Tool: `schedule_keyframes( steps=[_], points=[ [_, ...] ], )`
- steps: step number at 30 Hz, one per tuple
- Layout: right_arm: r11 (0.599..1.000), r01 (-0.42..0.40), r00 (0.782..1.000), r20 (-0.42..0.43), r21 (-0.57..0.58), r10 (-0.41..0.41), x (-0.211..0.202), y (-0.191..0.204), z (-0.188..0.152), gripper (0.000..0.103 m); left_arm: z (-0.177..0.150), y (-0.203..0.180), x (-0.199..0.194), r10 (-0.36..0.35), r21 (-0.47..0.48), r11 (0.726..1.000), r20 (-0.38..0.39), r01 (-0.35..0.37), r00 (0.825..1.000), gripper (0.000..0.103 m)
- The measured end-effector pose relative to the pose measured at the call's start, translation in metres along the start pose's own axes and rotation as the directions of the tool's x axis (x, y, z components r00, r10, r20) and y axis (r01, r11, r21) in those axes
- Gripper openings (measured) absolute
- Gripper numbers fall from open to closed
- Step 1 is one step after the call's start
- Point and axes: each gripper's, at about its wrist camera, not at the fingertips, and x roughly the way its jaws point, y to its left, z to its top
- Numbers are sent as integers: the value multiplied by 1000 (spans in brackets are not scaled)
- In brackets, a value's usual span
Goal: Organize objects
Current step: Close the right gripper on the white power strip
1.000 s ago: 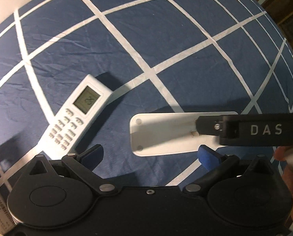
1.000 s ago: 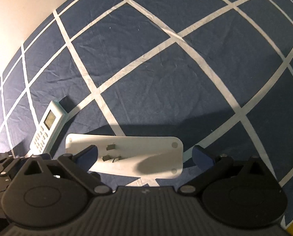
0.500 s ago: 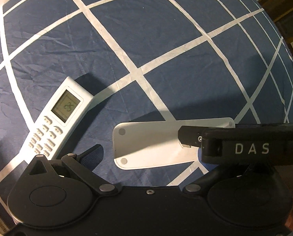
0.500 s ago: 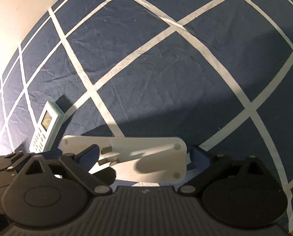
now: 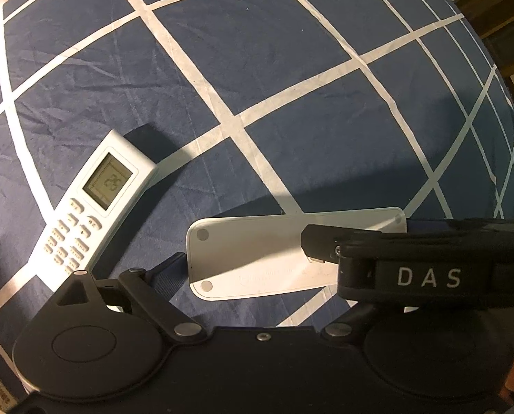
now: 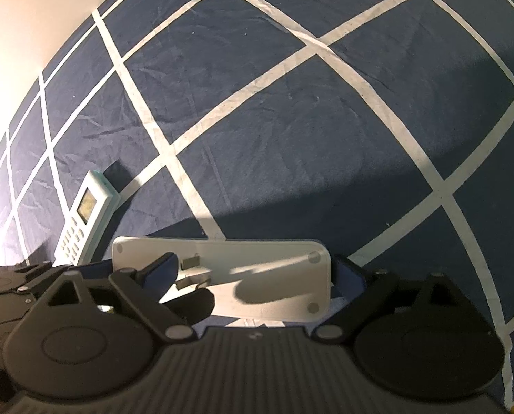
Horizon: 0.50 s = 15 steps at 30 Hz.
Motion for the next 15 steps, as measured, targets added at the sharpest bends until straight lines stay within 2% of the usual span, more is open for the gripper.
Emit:
schedule_keyframes(
  steps=[8, 15],
  points=[
    [999, -26, 999, 34, -43, 28, -19, 10, -9, 94, -12, -4, -23, 32, -9, 999, 44, -32, 999, 92],
    [995, -42, 996, 70, -90, 48, -41, 19, -25, 89, -31, -8, -49, 64, -29, 998, 91, -62, 994, 92]
  ],
)
